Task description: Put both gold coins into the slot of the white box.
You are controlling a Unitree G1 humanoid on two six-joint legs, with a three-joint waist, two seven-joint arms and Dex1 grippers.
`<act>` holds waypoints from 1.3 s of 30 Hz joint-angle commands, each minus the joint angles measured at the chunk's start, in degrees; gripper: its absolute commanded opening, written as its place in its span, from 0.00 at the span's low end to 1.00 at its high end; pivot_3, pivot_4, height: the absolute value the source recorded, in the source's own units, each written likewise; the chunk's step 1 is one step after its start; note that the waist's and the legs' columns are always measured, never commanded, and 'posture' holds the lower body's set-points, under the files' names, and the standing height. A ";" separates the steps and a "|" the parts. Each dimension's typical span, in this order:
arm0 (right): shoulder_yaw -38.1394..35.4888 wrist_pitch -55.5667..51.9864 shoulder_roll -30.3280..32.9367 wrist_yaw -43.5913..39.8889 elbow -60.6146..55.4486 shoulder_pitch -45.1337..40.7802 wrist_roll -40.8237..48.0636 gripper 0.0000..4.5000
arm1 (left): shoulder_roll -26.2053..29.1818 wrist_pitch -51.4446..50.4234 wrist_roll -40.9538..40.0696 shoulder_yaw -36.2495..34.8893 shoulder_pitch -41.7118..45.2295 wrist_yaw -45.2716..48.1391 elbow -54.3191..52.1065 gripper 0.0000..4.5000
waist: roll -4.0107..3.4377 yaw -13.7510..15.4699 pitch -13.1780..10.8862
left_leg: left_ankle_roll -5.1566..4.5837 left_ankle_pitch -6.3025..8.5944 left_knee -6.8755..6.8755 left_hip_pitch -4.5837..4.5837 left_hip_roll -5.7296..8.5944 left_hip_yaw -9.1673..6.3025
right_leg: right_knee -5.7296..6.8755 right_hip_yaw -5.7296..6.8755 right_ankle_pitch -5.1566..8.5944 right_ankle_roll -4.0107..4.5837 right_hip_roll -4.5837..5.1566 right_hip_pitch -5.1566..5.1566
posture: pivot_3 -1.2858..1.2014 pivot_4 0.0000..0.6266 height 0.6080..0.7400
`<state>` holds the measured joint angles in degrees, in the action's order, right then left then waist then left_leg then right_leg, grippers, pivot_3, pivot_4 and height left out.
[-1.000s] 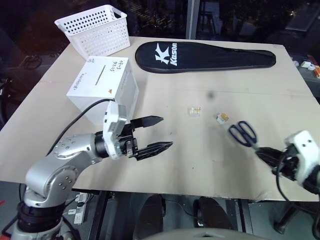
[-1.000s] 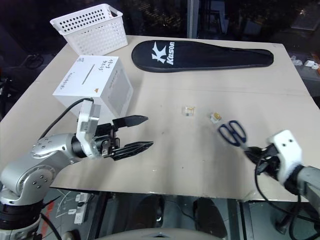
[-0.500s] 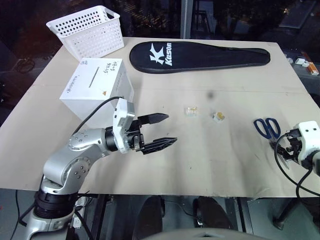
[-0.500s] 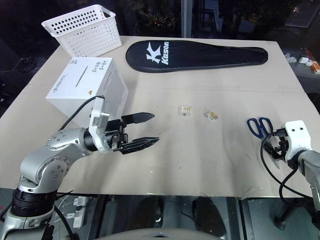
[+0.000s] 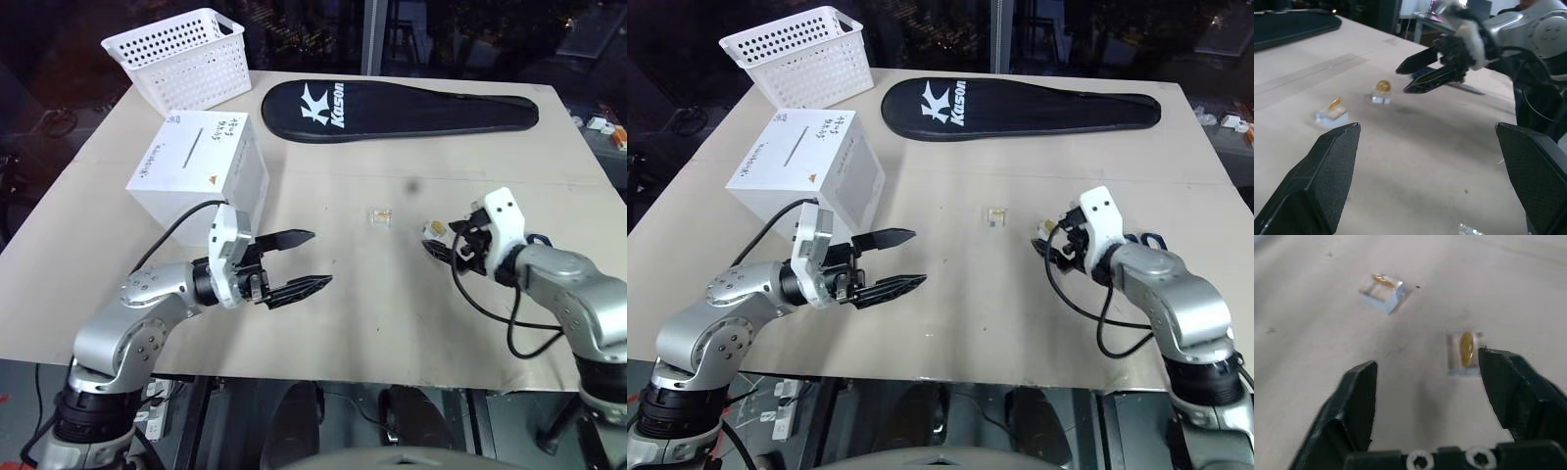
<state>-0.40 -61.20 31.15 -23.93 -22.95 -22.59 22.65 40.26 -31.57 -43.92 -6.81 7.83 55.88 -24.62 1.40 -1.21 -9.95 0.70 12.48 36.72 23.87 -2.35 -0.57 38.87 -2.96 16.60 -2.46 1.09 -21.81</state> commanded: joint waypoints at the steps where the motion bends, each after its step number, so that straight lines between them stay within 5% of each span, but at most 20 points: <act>1: 0.53 -0.71 -0.09 1.21 1.45 -3.08 -1.19 0.38 | 0.64 1.07 -0.33 -1.87 -0.98 -0.29 -3.47 1.00 | 0.00 0.18 0.00 | 0.00 0.00 -0.04 0.00 0.00 0.00 | -0.01 0.00 0.00 0.00 0.00 -0.02 | 0.52 0.24 1.00; 23: 1.84 -1.34 0.12 0.42 7.47 -6.56 -3.05 0.38 | 0.94 -0.47 -2.44 -3.89 -3.13 -3.66 -7.47 1.00 | -0.02 0.21 -0.01 | 0.00 0.00 -0.19 -0.03 -0.01 -0.01 | 0.00 0.04 0.01 0.02 -0.01 -0.06 | 0.52 0.24 1.00; 27: 1.78 -0.87 -0.06 0.53 8.38 -6.49 -3.52 0.01 | 1.09 -0.80 -2.81 -3.92 -2.73 -4.00 -7.57 1.00 | -0.02 0.21 -0.01 | 0.00 0.00 -0.19 -0.03 -0.01 -0.01 | 0.00 0.03 0.01 0.02 -0.01 -0.06 | 0.52 0.24 1.00; 34: 1.49 -0.51 0.39 -0.16 8.26 -6.00 -3.57 0.01 | 1.04 -2.15 -4.08 -4.26 -1.56 -4.67 -7.31 1.00 | -0.02 0.23 -0.01 | 0.00 0.00 -0.19 -0.03 -0.01 -0.02 | 0.00 0.04 0.01 0.02 -0.01 -0.05 | 0.52 0.24 1.00; 39: -4.70 0.04 0.17 -4.61 2.00 -4.88 2.96 0.01 | -1.20 -9.62 -13.60 -5.79 4.88 -12.15 -4.92 1.00 | 0.00 0.45 -0.03 | 0.00 0.00 -0.18 0.00 -0.01 -0.07 | 0.00 0.10 0.01 0.02 0.00 -0.05 | 0.52 0.24 1.00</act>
<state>-0.82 -62.12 31.04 -26.22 -15.98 -27.18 21.99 39.35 -39.23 -53.62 -11.15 10.87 45.98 -29.39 1.40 -0.76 -9.98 0.70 12.49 36.54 23.89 -2.36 -0.66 38.86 -2.84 16.62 -2.45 1.08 -21.86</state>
